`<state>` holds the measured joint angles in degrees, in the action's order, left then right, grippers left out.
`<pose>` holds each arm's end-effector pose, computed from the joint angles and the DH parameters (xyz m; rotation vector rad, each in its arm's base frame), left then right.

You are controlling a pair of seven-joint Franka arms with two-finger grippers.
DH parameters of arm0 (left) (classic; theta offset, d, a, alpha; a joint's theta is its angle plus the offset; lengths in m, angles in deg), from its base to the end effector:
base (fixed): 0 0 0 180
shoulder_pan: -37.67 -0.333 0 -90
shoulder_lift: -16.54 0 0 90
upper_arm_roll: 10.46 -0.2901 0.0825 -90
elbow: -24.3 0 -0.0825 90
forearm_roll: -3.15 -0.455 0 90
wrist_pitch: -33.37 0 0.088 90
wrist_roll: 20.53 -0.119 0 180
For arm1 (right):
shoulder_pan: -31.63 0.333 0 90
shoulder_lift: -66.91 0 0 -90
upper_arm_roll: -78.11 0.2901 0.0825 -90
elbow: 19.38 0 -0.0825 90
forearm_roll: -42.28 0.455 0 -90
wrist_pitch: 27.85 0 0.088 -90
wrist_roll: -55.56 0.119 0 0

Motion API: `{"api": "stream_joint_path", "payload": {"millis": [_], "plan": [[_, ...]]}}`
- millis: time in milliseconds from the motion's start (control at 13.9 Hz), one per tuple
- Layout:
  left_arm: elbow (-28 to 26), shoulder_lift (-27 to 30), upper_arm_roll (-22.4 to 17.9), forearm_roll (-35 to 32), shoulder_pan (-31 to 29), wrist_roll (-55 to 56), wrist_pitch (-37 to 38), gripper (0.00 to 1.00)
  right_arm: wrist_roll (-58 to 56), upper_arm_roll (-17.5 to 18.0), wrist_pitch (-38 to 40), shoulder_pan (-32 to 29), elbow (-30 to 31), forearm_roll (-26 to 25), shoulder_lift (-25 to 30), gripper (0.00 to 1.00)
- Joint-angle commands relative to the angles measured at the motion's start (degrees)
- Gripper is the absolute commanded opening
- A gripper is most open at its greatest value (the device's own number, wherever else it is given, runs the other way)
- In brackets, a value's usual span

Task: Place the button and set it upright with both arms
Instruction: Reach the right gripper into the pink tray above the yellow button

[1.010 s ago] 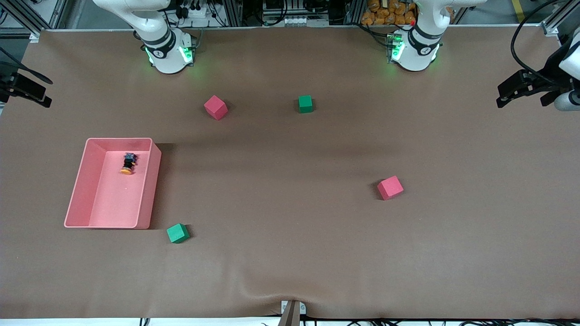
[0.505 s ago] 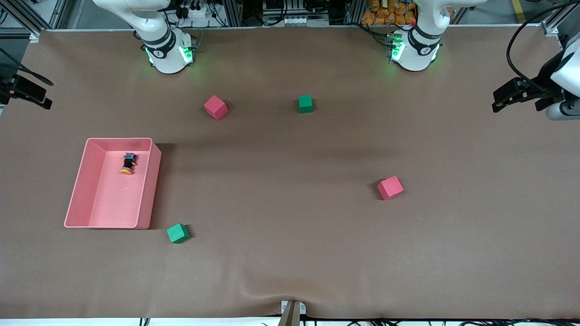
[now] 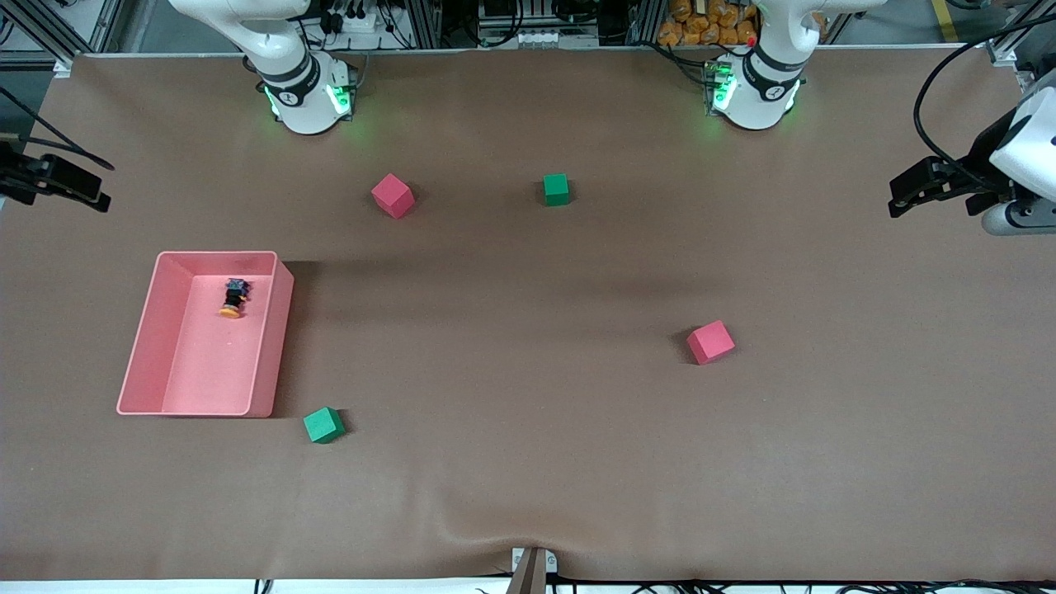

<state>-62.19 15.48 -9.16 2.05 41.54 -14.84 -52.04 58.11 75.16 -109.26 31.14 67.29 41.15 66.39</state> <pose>0.6201 -0.0536 0.6012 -3.1189 -0.0160 0.0552 0.6099 -0.0391 0.5998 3.1139 -0.1660 -0.1576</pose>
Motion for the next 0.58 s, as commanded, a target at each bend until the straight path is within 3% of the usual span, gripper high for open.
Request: {"api": "stream_joint_path", "payload": {"millis": [0, 505], "plan": [[0.89, -0.35, 0.29, -0.49, 0.00, 0.28, -0.46, 1.00, -0.88, -0.12, -2.42, -0.04, 4.20, 0.42, 1.57, 1.00], [0.80, -1.05, 0.20, -0.84, -0.17, 0.11, -0.81, 1.00, -1.14, -0.21, -17.71, 0.04, 23.53, 0.42, 6.15, 1.00]]}}
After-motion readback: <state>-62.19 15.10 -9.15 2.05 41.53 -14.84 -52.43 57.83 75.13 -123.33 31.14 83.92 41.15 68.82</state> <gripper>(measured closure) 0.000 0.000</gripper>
